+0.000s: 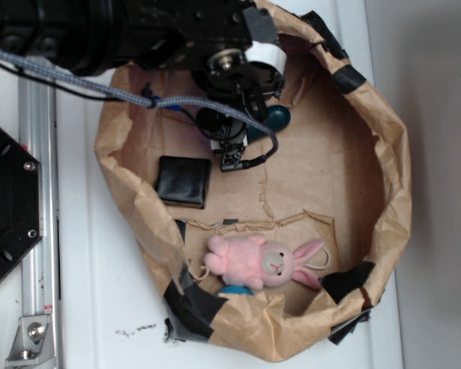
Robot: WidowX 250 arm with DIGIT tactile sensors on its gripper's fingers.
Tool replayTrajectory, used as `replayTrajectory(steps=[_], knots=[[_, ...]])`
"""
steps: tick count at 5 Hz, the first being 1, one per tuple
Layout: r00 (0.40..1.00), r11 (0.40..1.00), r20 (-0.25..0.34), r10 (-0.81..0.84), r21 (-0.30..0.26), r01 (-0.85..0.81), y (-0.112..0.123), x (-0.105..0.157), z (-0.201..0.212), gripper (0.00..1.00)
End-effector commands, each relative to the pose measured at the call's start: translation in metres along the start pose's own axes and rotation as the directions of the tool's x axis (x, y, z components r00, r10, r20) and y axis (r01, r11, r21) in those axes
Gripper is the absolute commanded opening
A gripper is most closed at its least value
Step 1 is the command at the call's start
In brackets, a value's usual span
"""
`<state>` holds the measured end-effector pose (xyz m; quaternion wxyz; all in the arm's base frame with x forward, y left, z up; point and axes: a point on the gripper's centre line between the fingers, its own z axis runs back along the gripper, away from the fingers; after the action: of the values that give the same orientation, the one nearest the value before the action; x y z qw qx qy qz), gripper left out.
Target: Grab the plastic pickle.
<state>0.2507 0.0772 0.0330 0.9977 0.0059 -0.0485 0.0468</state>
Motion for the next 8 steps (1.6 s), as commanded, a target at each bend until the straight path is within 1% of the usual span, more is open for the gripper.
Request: replayTrajectory(steps=[1,2,3,4,5,6,7,8], knots=[[0.991,0.993,0.055,-0.118,-0.016,0.119,-0.028,0.020,0.016,0.00],[0.981,0.991,0.154,-0.115,-0.048,0.124,-0.040,0.022,0.063,0.00],[0.978,0.989,0.176,-0.112,-0.074,0.126,-0.048,0.013,0.097,0.00],[0.982,0.991,0.157,-0.104,-0.064,0.115,-0.052,0.004,0.117,0.00],[0.991,0.998,0.123,-0.051,-0.042,0.056,-0.049,0.010,0.104,0.00],[0.995,0.997,0.095,-0.030,-0.070,0.036,-0.044,0.012,0.059,1.00],[0.997,0.998,0.077,-0.018,-0.061,0.022,-0.032,0.012,0.021,1.00],[0.999,0.998,0.032,0.004,-0.064,-0.002,-0.017,0.011,0.006,1.00]])
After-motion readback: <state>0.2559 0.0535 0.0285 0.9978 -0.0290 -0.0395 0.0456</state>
